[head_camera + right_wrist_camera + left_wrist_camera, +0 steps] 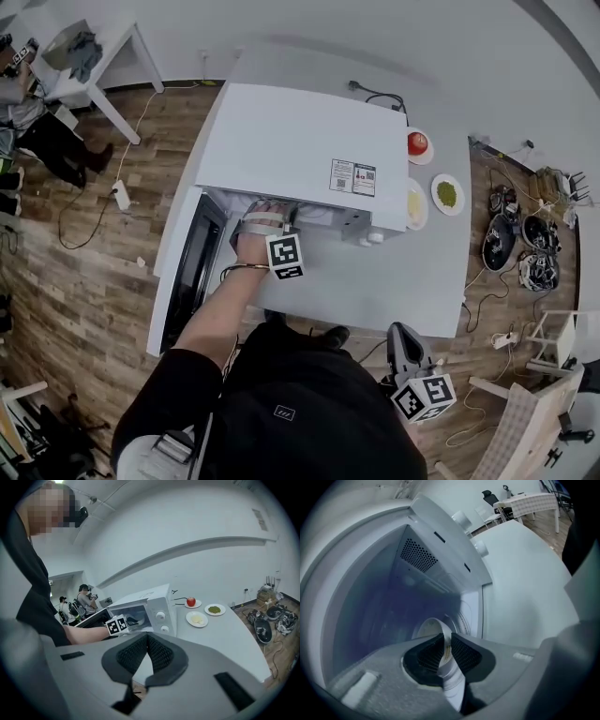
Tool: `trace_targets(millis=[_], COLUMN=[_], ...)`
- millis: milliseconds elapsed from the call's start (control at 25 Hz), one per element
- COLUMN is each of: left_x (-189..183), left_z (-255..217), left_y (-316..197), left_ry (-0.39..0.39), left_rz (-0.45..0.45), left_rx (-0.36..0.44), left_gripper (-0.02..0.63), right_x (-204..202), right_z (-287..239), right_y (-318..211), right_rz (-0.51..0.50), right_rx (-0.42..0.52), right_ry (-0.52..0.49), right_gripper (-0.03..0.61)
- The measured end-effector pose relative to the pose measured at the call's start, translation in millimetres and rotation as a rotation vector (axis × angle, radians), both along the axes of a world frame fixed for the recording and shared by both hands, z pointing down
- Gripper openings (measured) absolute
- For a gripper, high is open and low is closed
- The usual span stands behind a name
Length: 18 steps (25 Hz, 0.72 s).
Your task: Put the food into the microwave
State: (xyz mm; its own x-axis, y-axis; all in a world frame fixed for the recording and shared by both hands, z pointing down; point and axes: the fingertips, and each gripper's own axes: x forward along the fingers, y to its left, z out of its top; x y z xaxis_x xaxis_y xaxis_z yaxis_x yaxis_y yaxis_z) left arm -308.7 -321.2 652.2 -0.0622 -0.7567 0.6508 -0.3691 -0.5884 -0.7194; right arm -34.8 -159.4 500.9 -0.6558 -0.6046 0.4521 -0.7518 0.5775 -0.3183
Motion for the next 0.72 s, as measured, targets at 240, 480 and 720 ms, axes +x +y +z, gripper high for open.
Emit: trace_targets(millis=[240, 480, 720], left_x=[-8, -16, 14], left_z=[1, -19, -44], left_y=[-6, 7, 66], left_ry=[-0.021, -0.008, 0.114], left_rz=[-0.044, -0.090, -0.226], left_rx=[-0.019, 0.012, 0.030], left_gripper=[0.148, 0.199, 0.199], right_x=[-2, -24, -10], right_z=[0, -5, -11], right_y=[-7, -12, -20], right_rz=[0.007, -0.110, -0.265], right_rx=[0.002, 0.032, 0.048], right_ry=[-0.020, -0.059, -0.117], right_gripper=[0.014, 0.014, 0.014])
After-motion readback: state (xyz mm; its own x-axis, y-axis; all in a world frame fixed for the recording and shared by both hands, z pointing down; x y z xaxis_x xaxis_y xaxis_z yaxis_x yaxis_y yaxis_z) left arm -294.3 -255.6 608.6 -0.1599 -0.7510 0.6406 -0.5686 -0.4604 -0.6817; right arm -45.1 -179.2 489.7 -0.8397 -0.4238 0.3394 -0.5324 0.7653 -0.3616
